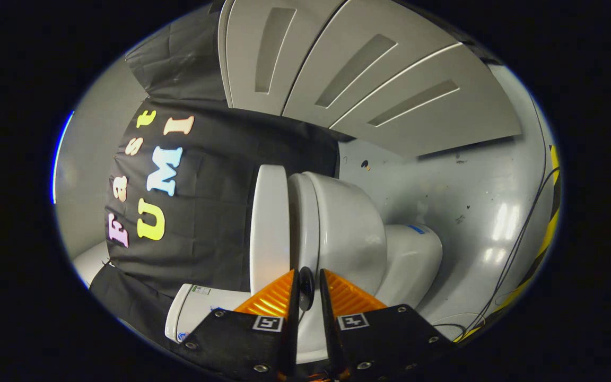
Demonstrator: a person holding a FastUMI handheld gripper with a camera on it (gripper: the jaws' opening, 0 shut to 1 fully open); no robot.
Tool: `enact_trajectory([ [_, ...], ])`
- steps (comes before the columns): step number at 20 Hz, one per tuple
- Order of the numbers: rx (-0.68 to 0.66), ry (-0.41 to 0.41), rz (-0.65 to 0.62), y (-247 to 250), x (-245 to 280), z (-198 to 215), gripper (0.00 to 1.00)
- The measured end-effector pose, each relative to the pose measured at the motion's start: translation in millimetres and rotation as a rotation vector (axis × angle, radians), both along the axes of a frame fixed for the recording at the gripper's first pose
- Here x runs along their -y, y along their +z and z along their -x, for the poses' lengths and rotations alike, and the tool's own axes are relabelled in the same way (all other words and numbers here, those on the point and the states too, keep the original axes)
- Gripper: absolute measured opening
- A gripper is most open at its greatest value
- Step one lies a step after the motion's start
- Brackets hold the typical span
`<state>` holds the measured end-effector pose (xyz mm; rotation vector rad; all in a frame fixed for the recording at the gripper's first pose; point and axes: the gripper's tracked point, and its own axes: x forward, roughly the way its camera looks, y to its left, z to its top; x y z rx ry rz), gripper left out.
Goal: Open the toilet lid.
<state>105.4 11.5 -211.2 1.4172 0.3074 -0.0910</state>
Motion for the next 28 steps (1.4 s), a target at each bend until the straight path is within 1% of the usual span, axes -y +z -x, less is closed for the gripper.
enact_trajectory([
  [1, -0.003, 0.004, 0.008, -1, 0, -2, 0.14],
  [2, -0.019, 0.007, 0.02, -4, 1, -2, 0.13],
  [4, 0.008, -0.013, 0.021, 0, 5, -6, 0.13],
  [5, 0.004, -0.017, 0.017, 3, 3, -3, 0.05],
  [6, -0.004, -0.02, 0.0, 4, 3, -3, 0.03],
  [7, -0.011, -0.011, 0.022, 4, 2, -2, 0.01],
  [9, -0.038, 0.032, 0.13, 5, 3, -3, 0.0],
  [10, -0.054, 0.049, 0.16, 7, 3, -1, 0.0],
  [13, -0.042, 0.044, 0.156, 23, 5, -3, 0.0],
  [19, 0.029, 0.071, 0.306, 76, 1, -7, 0.0],
  [24, 0.054, 0.071, 0.336, 102, -6, -7, 0.0],
  [28, 0.089, 0.086, 0.422, 138, -20, -9, 0.0],
])
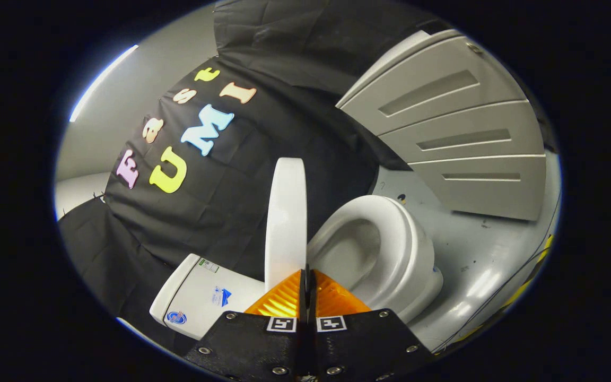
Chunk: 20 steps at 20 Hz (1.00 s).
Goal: Open the toilet lid.
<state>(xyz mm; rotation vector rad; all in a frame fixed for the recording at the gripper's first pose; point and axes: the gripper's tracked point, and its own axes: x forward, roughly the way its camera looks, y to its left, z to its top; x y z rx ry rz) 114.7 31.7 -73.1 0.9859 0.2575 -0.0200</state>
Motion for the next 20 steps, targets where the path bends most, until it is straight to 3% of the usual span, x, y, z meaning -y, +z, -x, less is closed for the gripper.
enact_trajectory([
  [20, 0.109, 0.168, 0.513, 117, -98, -2, 0.0],
])
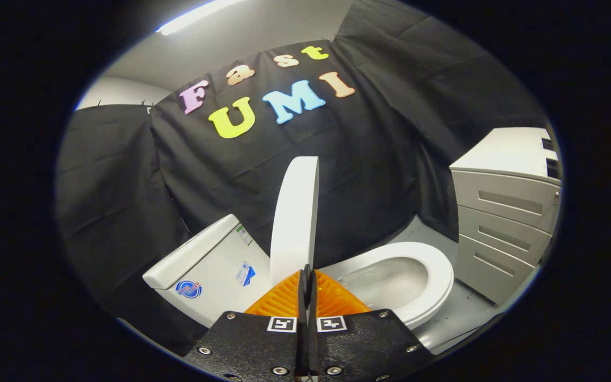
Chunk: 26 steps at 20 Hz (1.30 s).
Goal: Open the toilet lid.
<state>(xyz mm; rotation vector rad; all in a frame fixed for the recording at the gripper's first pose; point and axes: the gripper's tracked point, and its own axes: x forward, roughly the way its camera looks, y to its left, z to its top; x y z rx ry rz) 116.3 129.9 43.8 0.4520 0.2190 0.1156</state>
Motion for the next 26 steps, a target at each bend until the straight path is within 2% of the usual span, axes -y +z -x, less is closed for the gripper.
enact_trajectory([
  [8, 0.019, 0.059, 0.159, 22, -41, -1, 0.0],
  [14, 0.012, 0.062, 0.254, 30, -61, 1, 0.0],
  [26, 0.04, 0.121, 0.354, 38, -105, 3, 0.0],
])
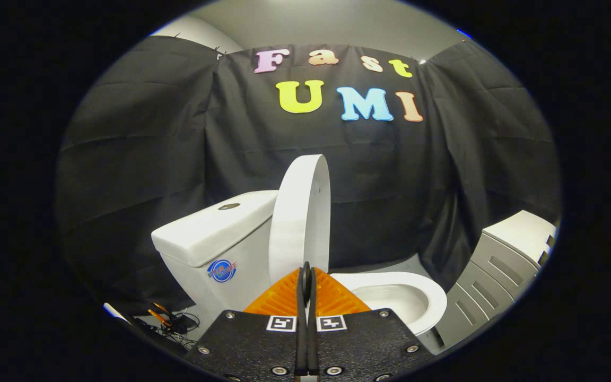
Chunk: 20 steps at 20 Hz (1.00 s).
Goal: Open the toilet lid.
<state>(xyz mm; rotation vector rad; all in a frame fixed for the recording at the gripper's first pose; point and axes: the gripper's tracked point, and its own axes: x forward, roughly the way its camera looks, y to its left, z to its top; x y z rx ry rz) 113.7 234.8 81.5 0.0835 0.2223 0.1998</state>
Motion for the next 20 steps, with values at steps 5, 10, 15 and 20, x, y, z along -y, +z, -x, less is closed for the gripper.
enact_trajectory([
  [5, 0.012, 0.035, -0.001, 3, -17, -2, 0.0],
  [10, 0.028, 0.076, 0.038, 3, -37, -1, 0.0],
  [15, 0.05, 0.114, 0.103, 4, -56, -3, 0.0],
  [20, 0.068, 0.131, 0.099, 3, -67, -1, 0.0],
])
